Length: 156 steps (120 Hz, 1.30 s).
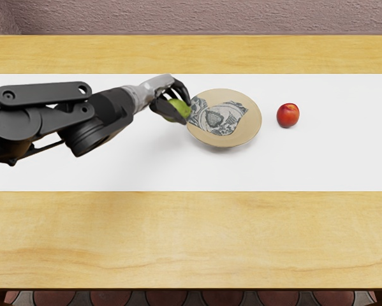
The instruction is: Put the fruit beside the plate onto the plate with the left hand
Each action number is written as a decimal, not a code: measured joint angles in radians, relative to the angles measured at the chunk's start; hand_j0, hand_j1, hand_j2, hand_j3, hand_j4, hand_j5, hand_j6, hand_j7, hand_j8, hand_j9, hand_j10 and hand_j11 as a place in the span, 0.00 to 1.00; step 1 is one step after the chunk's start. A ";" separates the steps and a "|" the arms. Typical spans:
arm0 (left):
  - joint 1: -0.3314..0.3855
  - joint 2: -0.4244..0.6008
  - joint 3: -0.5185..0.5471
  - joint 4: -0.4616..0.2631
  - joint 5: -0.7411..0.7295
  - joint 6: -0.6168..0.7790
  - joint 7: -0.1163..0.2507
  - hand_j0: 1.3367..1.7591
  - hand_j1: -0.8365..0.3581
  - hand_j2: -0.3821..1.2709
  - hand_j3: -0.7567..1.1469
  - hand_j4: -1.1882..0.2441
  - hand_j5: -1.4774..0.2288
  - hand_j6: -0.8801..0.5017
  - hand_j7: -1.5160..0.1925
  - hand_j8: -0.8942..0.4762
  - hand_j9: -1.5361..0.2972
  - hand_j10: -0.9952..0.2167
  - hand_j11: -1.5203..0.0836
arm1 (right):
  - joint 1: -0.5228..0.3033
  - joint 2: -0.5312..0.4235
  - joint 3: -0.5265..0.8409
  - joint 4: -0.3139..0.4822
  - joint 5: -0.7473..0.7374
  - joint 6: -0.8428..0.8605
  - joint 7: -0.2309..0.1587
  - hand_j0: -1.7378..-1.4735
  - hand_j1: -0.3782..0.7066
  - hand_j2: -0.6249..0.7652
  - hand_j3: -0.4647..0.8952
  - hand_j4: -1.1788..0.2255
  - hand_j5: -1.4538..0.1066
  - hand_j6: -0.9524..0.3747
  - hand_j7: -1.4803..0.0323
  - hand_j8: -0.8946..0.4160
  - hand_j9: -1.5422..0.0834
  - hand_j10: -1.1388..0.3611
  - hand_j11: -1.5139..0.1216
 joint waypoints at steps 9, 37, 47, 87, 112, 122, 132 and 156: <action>0.000 -0.024 -0.005 0.030 0.001 -0.008 -0.014 0.73 0.34 0.44 0.40 0.32 0.18 0.42 0.27 0.48 0.26 0.50 0.27 | 0.000 0.000 0.000 0.000 0.000 0.000 0.000 0.30 0.05 0.45 0.34 0.83 0.92 0.71 0.96 0.67 0.94 0.75 0.91; 0.000 -0.075 -0.007 0.123 0.004 -0.016 -0.067 0.73 0.33 0.45 0.40 0.32 0.18 0.43 0.27 0.48 0.26 0.50 0.27 | 0.000 0.000 0.000 0.000 0.000 0.000 0.000 0.30 0.05 0.45 0.34 0.83 0.92 0.71 0.96 0.67 0.94 0.75 0.91; 0.014 -0.076 -0.008 0.138 0.004 -0.016 -0.096 0.73 0.34 0.44 0.40 0.32 0.19 0.43 0.27 0.48 0.26 0.50 0.27 | 0.000 0.000 0.000 0.000 0.000 0.000 0.000 0.30 0.05 0.45 0.34 0.83 0.92 0.71 0.96 0.67 0.94 0.75 0.91; 0.060 -0.144 -0.019 0.169 0.001 -0.052 -0.151 0.74 0.37 0.41 0.40 0.32 0.19 0.41 0.25 0.48 0.25 0.50 0.28 | 0.000 0.000 0.000 0.000 0.000 0.000 0.000 0.30 0.05 0.45 0.34 0.83 0.92 0.71 0.96 0.67 0.94 0.75 0.91; 0.085 -0.144 -0.029 0.172 0.002 -0.086 -0.169 0.74 0.37 0.41 0.40 0.32 0.19 0.41 0.25 0.48 0.25 0.49 0.28 | 0.000 0.000 0.000 0.000 0.000 0.000 0.000 0.30 0.05 0.45 0.34 0.83 0.92 0.71 0.96 0.67 0.94 0.75 0.91; 0.091 -0.144 -0.030 0.172 0.002 -0.096 -0.178 0.74 0.37 0.40 0.40 0.32 0.19 0.41 0.25 0.48 0.25 0.49 0.28 | 0.000 0.000 0.000 0.000 0.000 0.000 0.000 0.30 0.05 0.45 0.34 0.83 0.92 0.71 0.96 0.67 0.94 0.75 0.91; 0.103 -0.144 -0.031 0.172 0.000 -0.109 -0.189 0.74 0.37 0.40 0.40 0.32 0.19 0.41 0.25 0.48 0.25 0.49 0.28 | 0.000 0.000 0.000 0.000 0.000 0.000 0.000 0.30 0.05 0.45 0.34 0.83 0.92 0.71 0.96 0.67 0.94 0.75 0.91; 0.117 -0.144 -0.040 0.182 0.001 -0.131 -0.197 0.74 0.38 0.39 0.40 0.33 0.22 0.39 0.27 0.46 0.27 0.48 0.30 | 0.000 0.000 0.000 0.000 0.000 0.000 0.000 0.30 0.05 0.45 0.34 0.83 0.92 0.71 0.96 0.67 0.94 0.75 0.91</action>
